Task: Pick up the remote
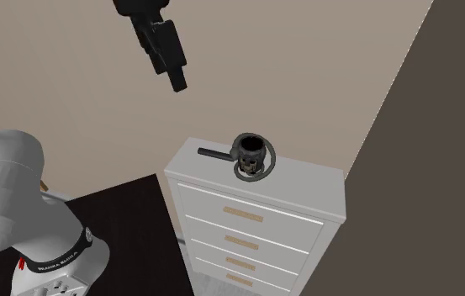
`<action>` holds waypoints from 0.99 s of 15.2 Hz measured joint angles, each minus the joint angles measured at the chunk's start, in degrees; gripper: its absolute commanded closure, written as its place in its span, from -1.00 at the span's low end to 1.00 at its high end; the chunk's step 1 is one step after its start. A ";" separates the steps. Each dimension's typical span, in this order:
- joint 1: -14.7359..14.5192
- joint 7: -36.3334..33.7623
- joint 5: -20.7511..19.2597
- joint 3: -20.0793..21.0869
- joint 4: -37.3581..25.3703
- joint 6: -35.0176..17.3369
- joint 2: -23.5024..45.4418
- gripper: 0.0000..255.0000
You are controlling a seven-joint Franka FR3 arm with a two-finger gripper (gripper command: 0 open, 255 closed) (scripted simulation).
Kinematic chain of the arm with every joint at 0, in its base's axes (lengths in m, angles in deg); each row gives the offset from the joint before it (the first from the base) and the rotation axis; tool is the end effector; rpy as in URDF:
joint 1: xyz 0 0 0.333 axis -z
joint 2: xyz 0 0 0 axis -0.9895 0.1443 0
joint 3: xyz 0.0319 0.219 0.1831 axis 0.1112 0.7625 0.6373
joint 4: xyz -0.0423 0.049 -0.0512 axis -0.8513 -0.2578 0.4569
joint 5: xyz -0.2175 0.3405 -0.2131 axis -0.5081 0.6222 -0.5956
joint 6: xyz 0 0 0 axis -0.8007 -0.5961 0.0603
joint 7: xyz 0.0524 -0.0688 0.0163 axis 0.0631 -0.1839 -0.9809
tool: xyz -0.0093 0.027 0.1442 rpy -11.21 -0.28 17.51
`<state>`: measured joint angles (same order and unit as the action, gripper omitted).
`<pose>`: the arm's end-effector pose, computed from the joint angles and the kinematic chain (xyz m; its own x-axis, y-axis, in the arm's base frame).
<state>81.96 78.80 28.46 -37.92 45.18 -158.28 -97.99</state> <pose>0.3940 -0.0184 0.5740 0.9812 0.1215 0.1500 0.1175 -0.9924 0.0352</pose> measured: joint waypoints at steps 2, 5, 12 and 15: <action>0.05 -0.65 0.23 0.32 0.63 -0.51 0.09 -1.00; 0.00 -5.02 2.02 2.92 3.98 -3.29 0.56 -1.00; -0.15 -15.85 6.54 9.15 9.59 -12.10 6.32 -1.00; -0.61 -21.29 8.85 12.72 11.52 -17.02 10.29 -1.00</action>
<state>81.35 57.50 37.31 -25.20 56.70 -175.30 -87.70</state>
